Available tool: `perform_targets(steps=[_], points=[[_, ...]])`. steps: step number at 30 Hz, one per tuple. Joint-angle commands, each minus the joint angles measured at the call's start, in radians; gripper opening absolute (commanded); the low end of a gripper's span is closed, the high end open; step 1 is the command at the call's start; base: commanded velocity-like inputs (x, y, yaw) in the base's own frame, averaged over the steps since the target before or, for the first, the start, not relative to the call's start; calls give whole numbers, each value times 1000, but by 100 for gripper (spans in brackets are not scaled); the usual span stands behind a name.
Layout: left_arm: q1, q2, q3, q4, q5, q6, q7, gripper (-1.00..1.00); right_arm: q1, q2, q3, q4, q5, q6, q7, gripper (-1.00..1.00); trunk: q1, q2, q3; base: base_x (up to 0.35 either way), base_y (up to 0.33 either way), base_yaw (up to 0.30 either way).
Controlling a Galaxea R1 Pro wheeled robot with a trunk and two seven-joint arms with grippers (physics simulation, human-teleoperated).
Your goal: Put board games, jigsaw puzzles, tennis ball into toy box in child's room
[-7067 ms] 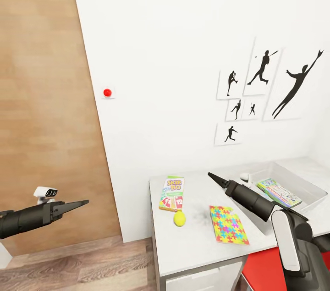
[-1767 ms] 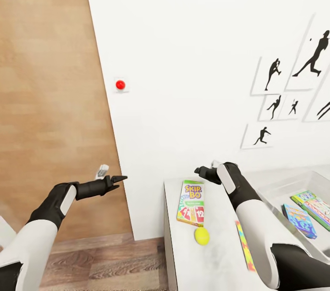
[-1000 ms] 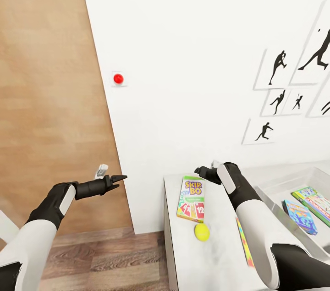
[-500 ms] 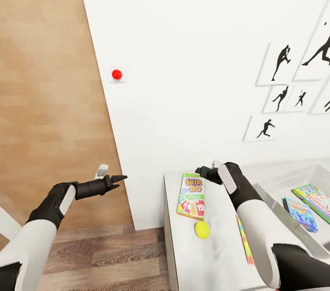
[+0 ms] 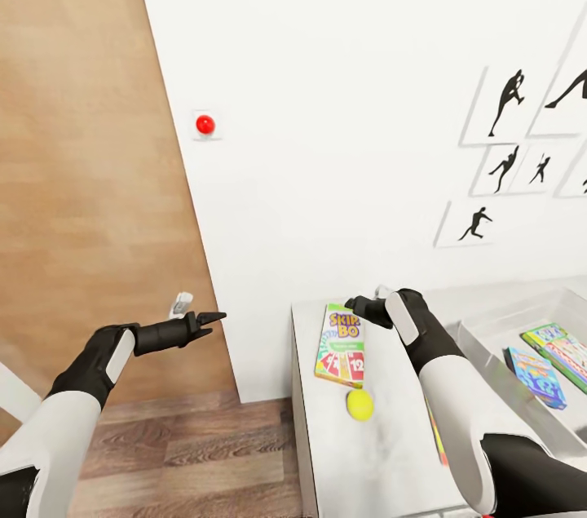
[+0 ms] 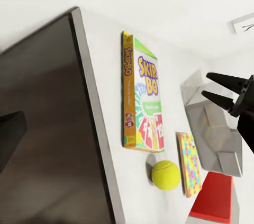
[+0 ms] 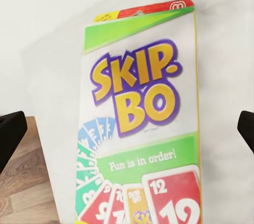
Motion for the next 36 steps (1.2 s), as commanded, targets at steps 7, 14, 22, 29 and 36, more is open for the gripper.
perform_targets(steps=[7, 14, 22, 29, 36], points=[[-1, 0, 1, 0, 1, 5, -2, 100, -1, 1, -3, -1, -11, 3, -9, 100, 1, -2, -14, 0, 0, 0], [-1, 0, 1, 0, 1, 5, -2, 100, -1, 1, -3, -2, -11, 4, -9, 100, 1, -2, -25, 0, 0, 0], [-1, 0, 1, 0, 1, 5, -3, 100, -1, 1, -4, -2, -11, 4, -8, 100, 1, -2, -38, 0, 0, 0], [-1, 0, 1, 0, 1, 5, -2, 100, -2, 1, -3, -2, -11, 4, -8, 100, 1, -2, -49, 0, 0, 0], [-1, -1, 1, 0, 1, 5, -1, 100, -1, 1, -3, -2, -11, 4, -9, 100, 1, -2, -61, 0, 0, 0]])
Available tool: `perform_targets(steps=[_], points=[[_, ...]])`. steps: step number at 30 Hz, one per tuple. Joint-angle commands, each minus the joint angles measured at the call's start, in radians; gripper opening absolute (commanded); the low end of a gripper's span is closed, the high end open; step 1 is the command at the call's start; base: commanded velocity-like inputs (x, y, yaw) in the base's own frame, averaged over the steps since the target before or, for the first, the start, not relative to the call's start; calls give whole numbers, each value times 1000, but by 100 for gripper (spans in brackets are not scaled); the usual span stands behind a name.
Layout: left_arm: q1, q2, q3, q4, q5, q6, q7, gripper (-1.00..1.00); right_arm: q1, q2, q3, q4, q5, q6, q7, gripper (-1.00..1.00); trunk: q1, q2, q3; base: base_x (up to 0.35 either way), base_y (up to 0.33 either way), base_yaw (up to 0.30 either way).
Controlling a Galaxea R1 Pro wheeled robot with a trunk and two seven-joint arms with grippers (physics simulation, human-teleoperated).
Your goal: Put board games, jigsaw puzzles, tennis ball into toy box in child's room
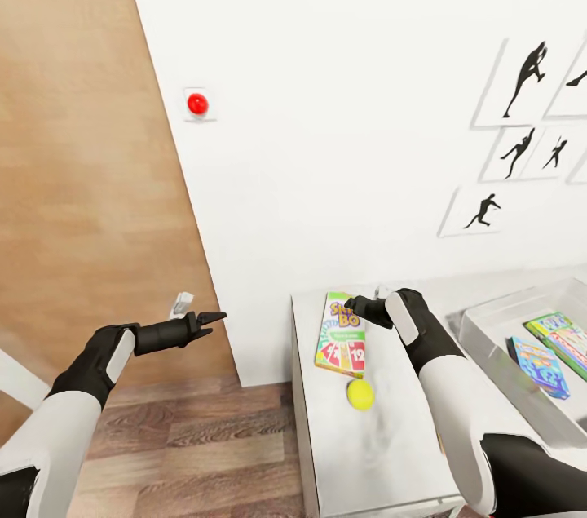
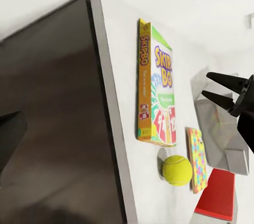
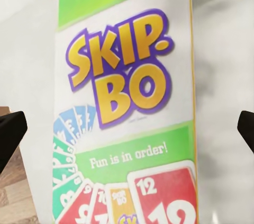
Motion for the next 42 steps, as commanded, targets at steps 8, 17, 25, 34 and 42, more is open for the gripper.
perform_targets(steps=[8, 17, 25, 34, 42], points=[[-1, -1, 1, 0, 1, 5, -2, 100, -1, 1, -3, -1, -11, 3, -8, 100, 1, -2, -15, 0, 0, 0], [-1, -1, 1, 0, 1, 5, -3, 100, -1, 1, -3, -1, -11, 3, -7, 100, 1, -2, -30, 0, 0, 0], [-1, 0, 2, 0, 1, 5, -4, 100, -1, 1, -2, -1, -11, 3, -7, 100, 1, -2, -43, 0, 0, 0], [-1, 0, 1, 0, 1, 5, -4, 100, -1, 1, -1, -3, -11, 3, -7, 100, 1, -2, -57, 0, 0, 0], [-1, -1, 2, 0, 1, 5, -4, 100, -1, 1, -2, -3, -11, 3, -7, 100, 1, -2, -70, 0, 0, 0]])
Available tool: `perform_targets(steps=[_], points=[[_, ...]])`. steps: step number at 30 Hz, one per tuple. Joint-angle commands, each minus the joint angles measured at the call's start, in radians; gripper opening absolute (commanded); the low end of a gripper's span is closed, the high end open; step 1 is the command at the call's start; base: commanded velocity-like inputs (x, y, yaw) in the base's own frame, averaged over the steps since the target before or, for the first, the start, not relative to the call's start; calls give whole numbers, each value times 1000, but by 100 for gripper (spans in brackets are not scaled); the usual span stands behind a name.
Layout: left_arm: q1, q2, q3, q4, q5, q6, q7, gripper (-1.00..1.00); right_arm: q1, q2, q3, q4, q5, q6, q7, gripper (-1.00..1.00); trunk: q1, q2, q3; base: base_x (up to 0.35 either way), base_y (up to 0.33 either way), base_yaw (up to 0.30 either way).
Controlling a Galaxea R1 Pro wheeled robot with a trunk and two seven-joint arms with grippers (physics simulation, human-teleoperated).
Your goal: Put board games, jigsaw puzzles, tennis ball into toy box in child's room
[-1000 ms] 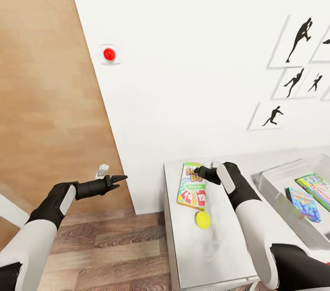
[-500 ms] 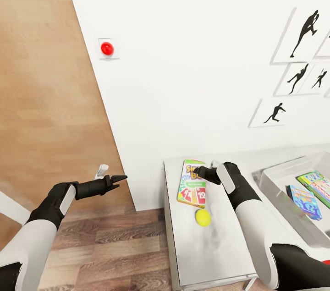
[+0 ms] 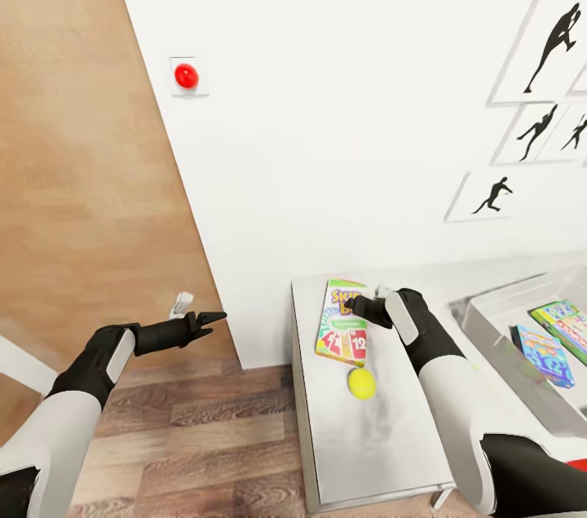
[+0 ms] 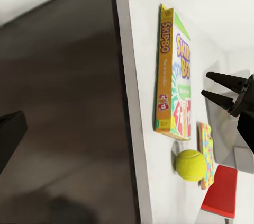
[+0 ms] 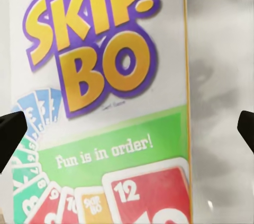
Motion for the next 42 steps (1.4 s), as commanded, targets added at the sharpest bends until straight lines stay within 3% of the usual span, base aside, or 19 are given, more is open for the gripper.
perform_targets(steps=[1, 22, 36, 42], points=[[-1, 0, 1, 0, 1, 5, -2, 100, -1, 1, -3, -1, -11, 3, -9, 100, 0, -2, -4, 0, 0, 0], [-1, 0, 1, 0, 1, 5, -2, 100, -1, 1, -3, -2, -11, 3, -9, 100, 0, -2, -37, 0, 0, 34], [-1, 0, 0, 0, 1, 5, -2, 100, -1, 2, -3, -1, -13, 6, -8, 100, 0, -2, -41, 0, 0, 10], [-1, 0, 1, 0, 1, 5, -2, 100, -1, 2, -3, -1, -13, 9, 72, 100, 0, -2, -41, 0, 0, 0]])
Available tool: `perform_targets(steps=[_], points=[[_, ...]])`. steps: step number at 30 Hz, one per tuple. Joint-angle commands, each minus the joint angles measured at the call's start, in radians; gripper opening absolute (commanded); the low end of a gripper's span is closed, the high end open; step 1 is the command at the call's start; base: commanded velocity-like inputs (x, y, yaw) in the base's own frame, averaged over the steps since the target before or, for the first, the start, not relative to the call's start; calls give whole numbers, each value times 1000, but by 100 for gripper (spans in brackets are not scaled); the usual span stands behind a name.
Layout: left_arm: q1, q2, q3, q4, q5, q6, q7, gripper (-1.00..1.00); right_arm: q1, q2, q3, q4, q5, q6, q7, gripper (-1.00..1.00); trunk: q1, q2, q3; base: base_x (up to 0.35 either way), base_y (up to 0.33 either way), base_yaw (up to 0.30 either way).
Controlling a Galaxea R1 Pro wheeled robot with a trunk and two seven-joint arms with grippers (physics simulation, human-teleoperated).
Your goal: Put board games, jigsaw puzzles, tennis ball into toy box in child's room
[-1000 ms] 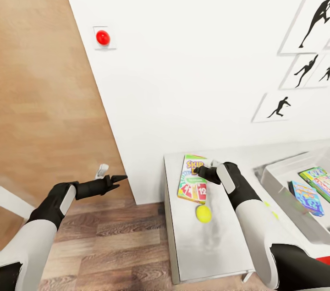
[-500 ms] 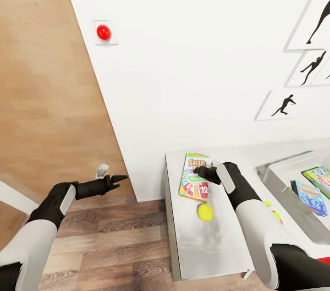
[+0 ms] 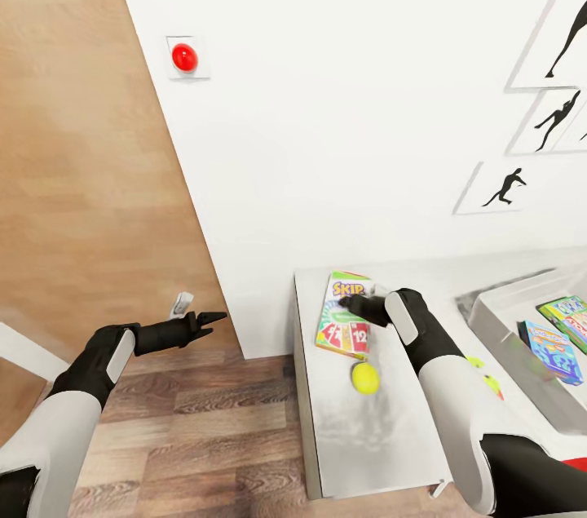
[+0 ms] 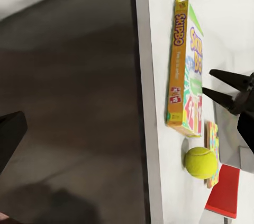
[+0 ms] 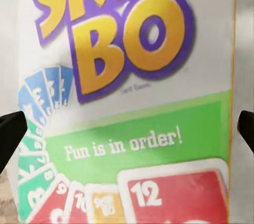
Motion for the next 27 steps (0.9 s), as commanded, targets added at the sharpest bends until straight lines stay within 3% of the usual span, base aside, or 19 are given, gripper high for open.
perform_targets(steps=[1, 7, 27], points=[[-1, 0, 2, 0, 1, 5, -2, 100, -1, 1, -3, -1, -11, 4, 9, 100, 1, -2, -2, 0, 0, 0], [-1, 0, 2, 1, 1, 5, -3, 100, -1, 1, -3, -1, -9, 4, 38, 100, 1, -2, -2, 0, 0, 0], [-1, 0, 0, 0, 1, 5, -2, 100, -1, 4, -3, -1, -9, 3, 42, 100, 1, -2, -13, 0, 0, 0]])
